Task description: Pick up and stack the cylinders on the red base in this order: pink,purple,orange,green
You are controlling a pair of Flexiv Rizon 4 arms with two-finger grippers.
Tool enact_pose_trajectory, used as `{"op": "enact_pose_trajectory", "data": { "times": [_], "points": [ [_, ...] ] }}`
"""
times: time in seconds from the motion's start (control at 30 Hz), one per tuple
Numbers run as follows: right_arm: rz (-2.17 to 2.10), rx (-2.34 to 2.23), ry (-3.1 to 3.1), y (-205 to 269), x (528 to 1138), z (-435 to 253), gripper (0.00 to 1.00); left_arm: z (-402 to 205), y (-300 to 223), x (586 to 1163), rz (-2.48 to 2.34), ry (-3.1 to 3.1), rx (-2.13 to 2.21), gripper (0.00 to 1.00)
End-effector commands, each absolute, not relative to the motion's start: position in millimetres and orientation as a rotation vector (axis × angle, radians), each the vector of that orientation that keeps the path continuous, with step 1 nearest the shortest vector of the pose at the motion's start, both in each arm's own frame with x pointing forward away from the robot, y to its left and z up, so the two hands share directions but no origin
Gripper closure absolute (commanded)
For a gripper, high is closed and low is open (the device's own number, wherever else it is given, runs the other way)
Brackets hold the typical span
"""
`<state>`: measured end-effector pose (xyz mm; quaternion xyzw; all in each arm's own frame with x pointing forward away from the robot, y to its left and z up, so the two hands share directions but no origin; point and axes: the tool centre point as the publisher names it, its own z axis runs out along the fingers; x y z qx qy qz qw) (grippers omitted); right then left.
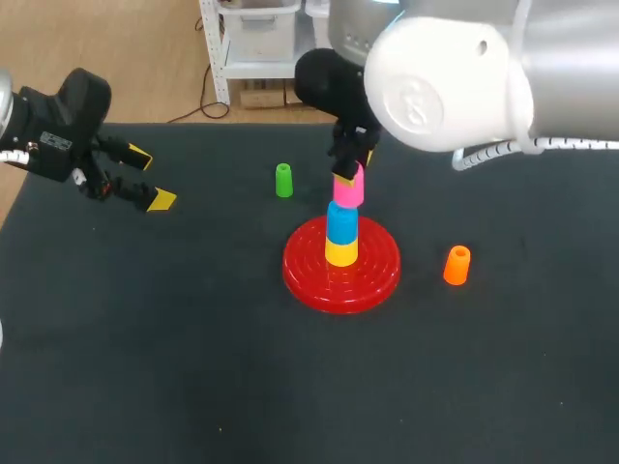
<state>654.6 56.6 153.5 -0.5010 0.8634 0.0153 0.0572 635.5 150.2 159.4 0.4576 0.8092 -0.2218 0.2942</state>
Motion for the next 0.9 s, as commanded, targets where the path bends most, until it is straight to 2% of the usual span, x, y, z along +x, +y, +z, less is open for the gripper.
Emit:
{"op": "enact_pose_trajectory", "data": {
  "times": [0.03,0.9],
  "points": [
    [0.050,-1.532,2.630,62.3,658.7,153.8,1.00,158.4,151.7,634.6,-0.594,2.147,1.218,0.00],
    [0.035,-1.615,2.655,61.8,647.0,140.5,1.00,158.4,151.7,634.6,-0.594,2.147,1.218,0.00]
  ]
}}
